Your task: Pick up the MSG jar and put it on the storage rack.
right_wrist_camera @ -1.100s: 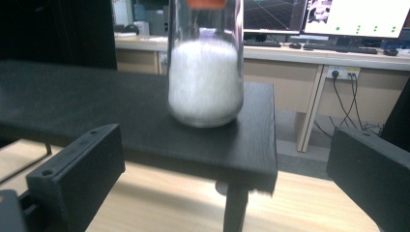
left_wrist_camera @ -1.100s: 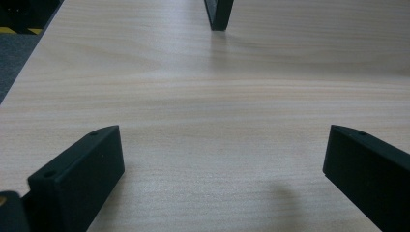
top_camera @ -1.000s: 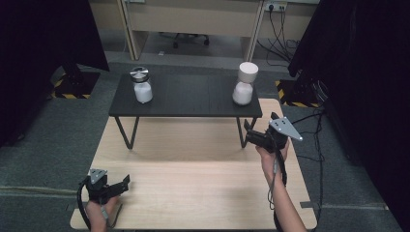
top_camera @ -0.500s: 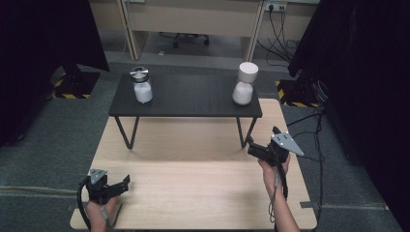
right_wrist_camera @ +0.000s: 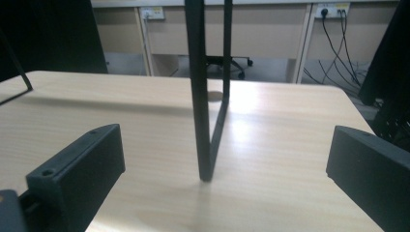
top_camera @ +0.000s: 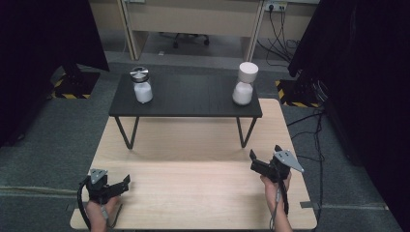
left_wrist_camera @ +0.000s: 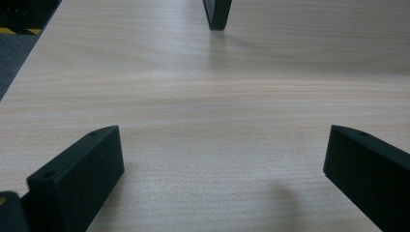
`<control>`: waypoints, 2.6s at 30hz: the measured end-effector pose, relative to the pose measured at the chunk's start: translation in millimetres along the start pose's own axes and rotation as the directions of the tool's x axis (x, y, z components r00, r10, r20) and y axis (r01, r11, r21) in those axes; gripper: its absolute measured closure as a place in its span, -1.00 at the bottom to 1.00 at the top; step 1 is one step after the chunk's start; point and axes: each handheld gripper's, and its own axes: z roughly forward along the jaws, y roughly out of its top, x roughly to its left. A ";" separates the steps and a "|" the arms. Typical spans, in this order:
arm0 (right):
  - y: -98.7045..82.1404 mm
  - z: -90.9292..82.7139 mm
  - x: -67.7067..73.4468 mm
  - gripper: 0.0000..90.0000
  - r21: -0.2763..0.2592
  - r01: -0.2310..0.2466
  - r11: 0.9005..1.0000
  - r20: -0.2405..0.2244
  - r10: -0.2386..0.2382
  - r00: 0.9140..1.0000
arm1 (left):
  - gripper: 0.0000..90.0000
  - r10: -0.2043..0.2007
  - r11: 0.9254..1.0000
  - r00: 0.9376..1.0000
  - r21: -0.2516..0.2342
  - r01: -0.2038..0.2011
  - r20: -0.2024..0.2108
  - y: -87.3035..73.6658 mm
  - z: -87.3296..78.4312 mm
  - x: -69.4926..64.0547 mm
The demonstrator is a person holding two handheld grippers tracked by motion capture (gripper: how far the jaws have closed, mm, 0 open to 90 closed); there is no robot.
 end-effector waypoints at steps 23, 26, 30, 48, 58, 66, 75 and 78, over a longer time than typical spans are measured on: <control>-35.3 -22.1 -13.0 -0.99 0.032 -0.036 0.999 0.052 0.034 0.998 | -1.00 0.003 1.000 1.000 0.009 -0.003 0.003 1.6 0.9 0.1; -38.8 -24.6 -14.1 -0.99 0.031 -0.036 0.999 0.052 0.034 0.998 | -1.00 0.004 1.000 1.000 0.010 -0.004 0.002 1.8 1.0 -0.2; -43.5 -27.5 -15.4 -0.99 0.029 -0.044 0.999 0.054 0.043 0.998 | -1.00 0.007 1.000 1.000 0.012 -0.007 -0.001 2.1 1.2 -0.9; -58.8 -41.7 -21.0 -0.99 0.016 -0.068 0.998 0.071 0.067 0.995 | -1.00 0.015 1.000 1.000 0.019 -0.015 -0.003 3.1 1.9 -2.2; -68.4 -48.8 -20.3 -0.99 0.000 -0.076 0.997 0.083 0.076 0.994 | -1.00 0.020 1.000 1.000 0.024 -0.019 -0.006 3.9 2.3 -3.0; -75.4 -51.2 -20.2 -0.99 0.002 -0.087 0.996 0.090 0.086 0.992 | -1.00 0.023 0.999 1.000 0.028 -0.023 -0.008 4.6 2.8 -3.6; -82.0 -52.4 -19.1 -0.99 0.008 -0.062 0.998 0.091 0.061 0.994 | -1.00 0.027 0.999 1.000 0.033 -0.027 -0.012 5.3 3.3 -4.8; -83.4 -52.1 -17.4 -0.99 0.007 -0.038 0.999 0.088 0.037 0.995 | -1.00 0.026 0.999 1.000 0.033 -0.026 -0.013 5.4 3.5 -4.9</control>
